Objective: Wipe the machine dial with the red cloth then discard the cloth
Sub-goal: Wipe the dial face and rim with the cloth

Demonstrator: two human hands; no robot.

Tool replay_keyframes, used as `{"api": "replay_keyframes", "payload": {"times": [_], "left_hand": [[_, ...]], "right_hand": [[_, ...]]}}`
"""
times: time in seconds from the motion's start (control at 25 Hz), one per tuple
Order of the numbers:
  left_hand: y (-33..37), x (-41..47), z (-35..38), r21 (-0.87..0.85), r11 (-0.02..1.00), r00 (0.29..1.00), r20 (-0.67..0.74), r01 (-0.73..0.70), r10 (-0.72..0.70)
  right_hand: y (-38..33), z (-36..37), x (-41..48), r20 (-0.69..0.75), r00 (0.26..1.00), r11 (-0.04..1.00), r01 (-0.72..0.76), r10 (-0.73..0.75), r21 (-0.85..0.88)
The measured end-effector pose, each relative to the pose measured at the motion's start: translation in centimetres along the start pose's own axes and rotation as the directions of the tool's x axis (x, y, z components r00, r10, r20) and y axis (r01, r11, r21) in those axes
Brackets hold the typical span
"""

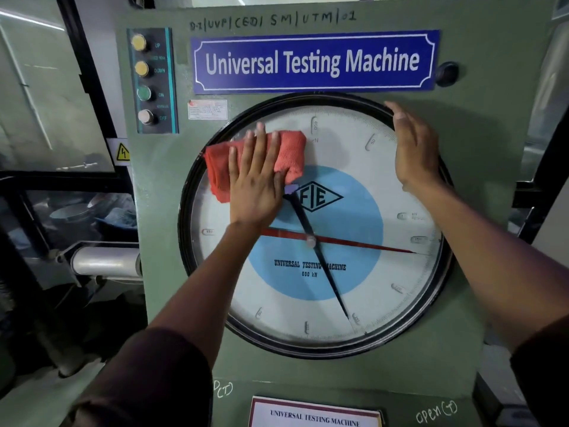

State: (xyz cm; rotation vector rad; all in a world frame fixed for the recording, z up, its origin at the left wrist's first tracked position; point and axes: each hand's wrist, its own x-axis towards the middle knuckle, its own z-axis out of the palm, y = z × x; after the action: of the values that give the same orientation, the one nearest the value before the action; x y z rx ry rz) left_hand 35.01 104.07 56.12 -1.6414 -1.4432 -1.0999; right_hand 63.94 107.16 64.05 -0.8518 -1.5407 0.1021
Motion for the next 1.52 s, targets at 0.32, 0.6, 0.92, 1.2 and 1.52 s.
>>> {"api": "replay_keyframes", "payload": {"times": [0.32,0.6,0.92,1.2,1.52], "left_hand": [[-0.3,-15.1,0.5,0.006,1.000,0.987,0.158,0.030,-0.031],[0.1,1.6,-1.3,0.036,0.999,0.999,0.045,-0.005,0.003],[0.6,-8.4,0.5,0.045,0.997,0.996,0.067,0.057,-0.060],[-1.4,-7.5,-0.2,0.134,0.979,0.986,0.090,-0.152,0.140],[-4.9,4.5,-4.2,0.073,0.973,0.974,-0.084,0.219,-0.212]], "right_hand": [[-0.7,0.4,0.0,-0.024,0.999,0.999,-0.036,0.035,-0.025],[-0.2,0.6,0.2,-0.017,1.000,0.999,-0.019,0.018,-0.043],[-0.8,0.4,0.0,-0.006,0.999,0.997,-0.037,0.037,-0.064],[-1.2,0.1,-0.3,-0.002,0.998,0.998,-0.055,0.055,-0.029],[-1.2,-0.6,-0.3,0.046,0.997,0.998,-0.069,0.068,0.012]]}}
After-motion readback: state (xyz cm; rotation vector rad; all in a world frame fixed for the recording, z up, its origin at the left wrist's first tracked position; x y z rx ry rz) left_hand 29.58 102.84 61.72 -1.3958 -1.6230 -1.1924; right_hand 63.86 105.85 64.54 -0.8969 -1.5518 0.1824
